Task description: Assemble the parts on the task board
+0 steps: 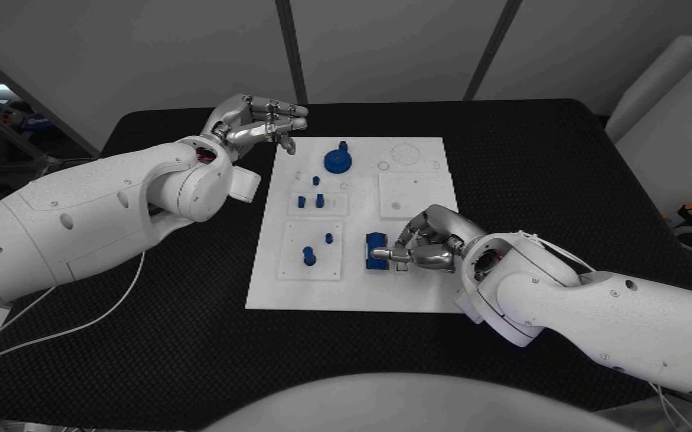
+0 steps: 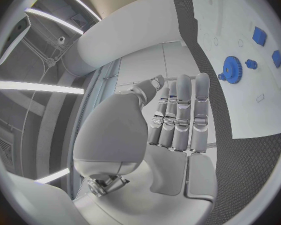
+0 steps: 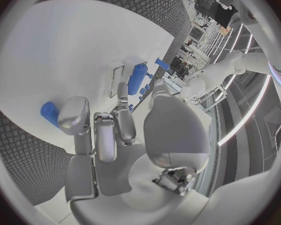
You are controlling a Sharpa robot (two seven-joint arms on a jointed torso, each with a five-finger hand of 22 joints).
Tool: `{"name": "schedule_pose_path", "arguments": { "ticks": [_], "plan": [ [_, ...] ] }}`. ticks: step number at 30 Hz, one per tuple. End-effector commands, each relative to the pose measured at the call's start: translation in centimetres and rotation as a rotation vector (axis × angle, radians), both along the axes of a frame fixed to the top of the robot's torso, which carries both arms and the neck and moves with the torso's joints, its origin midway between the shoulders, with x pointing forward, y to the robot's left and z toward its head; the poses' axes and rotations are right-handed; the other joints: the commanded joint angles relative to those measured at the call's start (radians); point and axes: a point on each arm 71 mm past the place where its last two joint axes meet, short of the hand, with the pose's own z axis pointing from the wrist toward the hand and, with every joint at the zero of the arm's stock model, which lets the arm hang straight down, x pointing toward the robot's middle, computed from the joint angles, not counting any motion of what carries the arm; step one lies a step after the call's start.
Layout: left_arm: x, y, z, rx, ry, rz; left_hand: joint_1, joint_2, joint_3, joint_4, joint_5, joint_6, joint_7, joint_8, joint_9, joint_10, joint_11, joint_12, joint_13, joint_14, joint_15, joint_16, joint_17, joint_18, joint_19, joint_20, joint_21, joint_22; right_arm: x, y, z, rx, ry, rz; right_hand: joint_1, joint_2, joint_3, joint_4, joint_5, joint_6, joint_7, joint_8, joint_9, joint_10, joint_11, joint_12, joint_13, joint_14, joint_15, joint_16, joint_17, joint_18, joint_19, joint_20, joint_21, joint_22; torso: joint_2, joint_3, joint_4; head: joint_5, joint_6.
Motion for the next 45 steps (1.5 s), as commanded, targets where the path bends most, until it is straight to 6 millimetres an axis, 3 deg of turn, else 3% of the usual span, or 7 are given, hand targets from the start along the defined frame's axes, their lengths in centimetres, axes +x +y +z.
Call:
{"name": "schedule_pose_path", "arguments": {
  "ticks": [1,7,12,19,23,30,45],
  "plan": [
    [0.0,-0.1,0.1,-0.005,0.000,-0.008,0.002,0.008,-0.002,-0.004,0.002,0.000,0.005,-0.004,-0.001,-0.005,-0.001,0.002,0.000,-0.005,0.003,-0.004,-0.001,0.036,-0.007,0.000,-0.004,-0.001,0.0,0.2,0.2,0.001,-0.017,0.005,-0.011,0.003,0.006,0.002,-0.004,-0.007,-0.001,0.004,0.002,-0.003,-0.001,-0.003,0.011,0.104,-0.007,0.002,0.256,-0.013,-0.003,-0.003,-0.006,0.000,0.000,0.0007,-0.0006,-0.001,-0.001],
    [0.0,0.0,0.1,-0.004,0.000,-0.007,0.001,0.008,-0.002,-0.004,0.002,-0.001,0.005,-0.005,-0.001,-0.007,-0.001,0.002,0.000,-0.005,0.004,-0.004,-0.001,0.036,-0.007,0.000,-0.005,-0.001,-0.3,0.4,0.6,0.013,-0.040,0.023,-0.007,0.016,0.019,0.001,0.016,-0.004,-0.003,0.012,0.006,0.002,-0.003,0.003,0.019,0.105,-0.008,0.003,0.259,-0.014,0.000,-0.003,-0.003,0.006,0.000,0.0009,-0.0014,-0.003,0.001],
    [0.0,0.0,0.1,-0.004,0.000,-0.008,0.001,0.008,-0.002,-0.004,0.002,-0.001,0.005,-0.005,-0.001,-0.007,-0.001,0.002,0.000,-0.005,0.004,-0.004,-0.001,0.036,-0.007,0.000,-0.005,-0.001,-0.4,0.4,0.9,0.015,-0.066,0.056,0.130,0.046,0.054,-0.023,0.114,-0.005,-0.006,0.022,0.011,0.006,-0.006,0.006,0.026,0.106,-0.011,0.005,0.263,-0.014,0.002,-0.006,-0.002,0.010,0.000,0.0010,-0.0015,-0.004,0.002],
    [0.0,0.0,0.1,-0.005,-0.001,-0.007,0.001,0.008,-0.002,-0.004,0.002,-0.001,0.005,-0.005,-0.001,-0.007,-0.001,0.002,0.000,-0.005,0.004,-0.004,-0.001,0.036,-0.007,0.000,-0.005,-0.001,-0.4,-0.5,1.1,0.006,-0.096,0.043,0.198,0.067,0.064,-0.045,0.137,-0.010,-0.004,0.024,0.012,0.008,-0.005,0.006,0.029,0.106,-0.011,0.005,0.263,-0.015,0.004,-0.007,-0.001,0.012,-0.001,0.0009,-0.0001,-0.009,0.007],
    [0.0,0.1,0.1,-0.003,-0.003,-0.004,0.001,0.008,-0.002,-0.003,0.002,-0.002,0.005,-0.005,-0.001,-0.007,-0.001,0.002,0.000,-0.006,0.004,-0.004,-0.002,0.036,-0.007,0.000,-0.005,-0.001,-0.4,-2.0,1.5,0.020,-0.129,0.040,0.214,0.083,0.061,-0.045,0.172,-0.032,0.004,0.004,0.003,0.007,0.001,0.004,0.029,0.104,-0.006,0.002,0.257,-0.014,-0.001,-0.004,-0.007,0.003,-0.002,0.0011,-0.0029,-0.014,0.009],
    [0.1,0.1,0.1,-0.003,-0.004,-0.002,0.001,0.008,-0.002,-0.003,0.002,-0.002,0.005,-0.005,-0.001,-0.007,-0.001,0.002,0.000,-0.006,0.004,-0.004,-0.002,0.036,-0.007,0.000,-0.005,-0.001,-0.2,-5.4,3.1,0.033,-0.175,0.060,0.261,0.109,0.049,-0.047,0.225,-0.056,0.032,-0.089,-0.042,-0.001,0.025,-0.009,0.023,0.102,0.014,-0.002,0.246,-0.010,-0.014,0.014,-0.019,-0.016,-0.001,0.0005,-0.0033,-0.032,0.021],
    [0.1,-0.2,-0.1,-0.003,0.000,-0.008,0.001,0.009,-0.002,-0.003,0.002,-0.002,0.005,-0.005,-0.001,-0.007,-0.001,0.003,0.000,-0.006,0.004,-0.004,-0.002,0.036,-0.007,0.000,-0.005,-0.001,0.1,-10.4,3.4,-0.161,-0.192,-0.004,0.269,0.120,0.021,-0.021,0.266,0.014,0.023,-0.147,-0.067,0.005,0.018,-0.010,0.027,0.105,0.010,0.003,0.259,-0.012,-0.005,0.013,-0.010,0.002,0.000,0.0025,-0.0050,-0.068,0.030]
  ]
}}
